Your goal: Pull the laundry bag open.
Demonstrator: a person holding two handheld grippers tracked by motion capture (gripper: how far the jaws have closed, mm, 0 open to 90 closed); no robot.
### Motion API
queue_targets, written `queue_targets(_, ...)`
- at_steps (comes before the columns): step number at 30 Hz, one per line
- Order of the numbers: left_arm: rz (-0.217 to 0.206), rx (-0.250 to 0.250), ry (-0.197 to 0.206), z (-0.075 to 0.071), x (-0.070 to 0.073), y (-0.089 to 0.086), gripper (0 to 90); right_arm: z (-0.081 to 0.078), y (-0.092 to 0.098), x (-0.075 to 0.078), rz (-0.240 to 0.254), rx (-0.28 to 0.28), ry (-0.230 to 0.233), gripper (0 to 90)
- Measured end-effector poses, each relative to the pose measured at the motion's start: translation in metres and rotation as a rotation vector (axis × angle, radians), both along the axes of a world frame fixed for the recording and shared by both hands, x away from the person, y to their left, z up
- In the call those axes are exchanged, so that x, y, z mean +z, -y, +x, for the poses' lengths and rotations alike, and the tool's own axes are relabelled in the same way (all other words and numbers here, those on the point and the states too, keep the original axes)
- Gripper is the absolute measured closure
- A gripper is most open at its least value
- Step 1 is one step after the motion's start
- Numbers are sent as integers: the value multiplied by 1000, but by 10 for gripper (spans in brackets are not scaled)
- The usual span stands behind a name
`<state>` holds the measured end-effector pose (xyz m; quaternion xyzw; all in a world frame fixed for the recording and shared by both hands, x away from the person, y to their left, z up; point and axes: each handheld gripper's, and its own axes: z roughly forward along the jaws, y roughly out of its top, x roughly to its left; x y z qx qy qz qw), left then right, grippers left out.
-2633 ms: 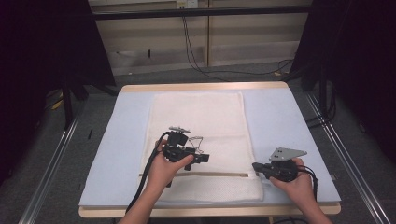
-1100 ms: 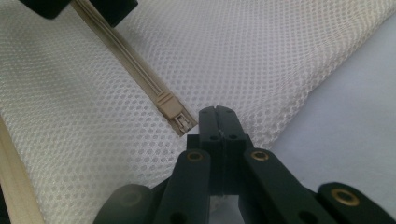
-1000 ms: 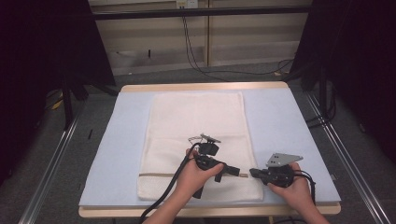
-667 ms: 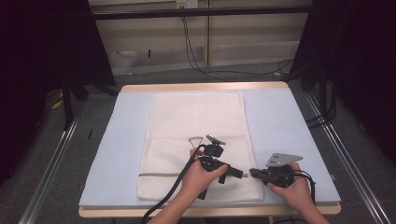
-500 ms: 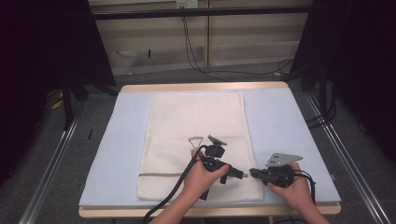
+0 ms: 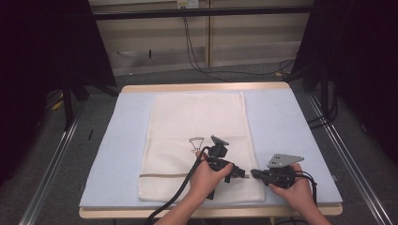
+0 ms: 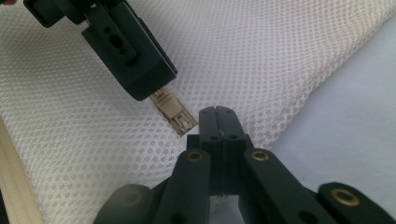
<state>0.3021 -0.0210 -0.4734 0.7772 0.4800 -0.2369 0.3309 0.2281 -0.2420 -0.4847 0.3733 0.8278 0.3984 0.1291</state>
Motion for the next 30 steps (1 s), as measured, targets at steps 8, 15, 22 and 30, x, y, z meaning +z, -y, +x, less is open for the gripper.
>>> queue_targets(8,8,11,0,-2,-4,9,767,0,0,0,-3,-4,-3,900)
queue_targets(15,-11,19,-9,-1,-7,10,840,0,0,0,-5,-3,-3,900)
queue_targets(22,-26,22,-20,0,-5,7,874,0,-2,1,-28,3,8,900)
queue_targets(30,-28,21,-27,-1,-4,6,877,-1,-4,1,-43,12,21,900)
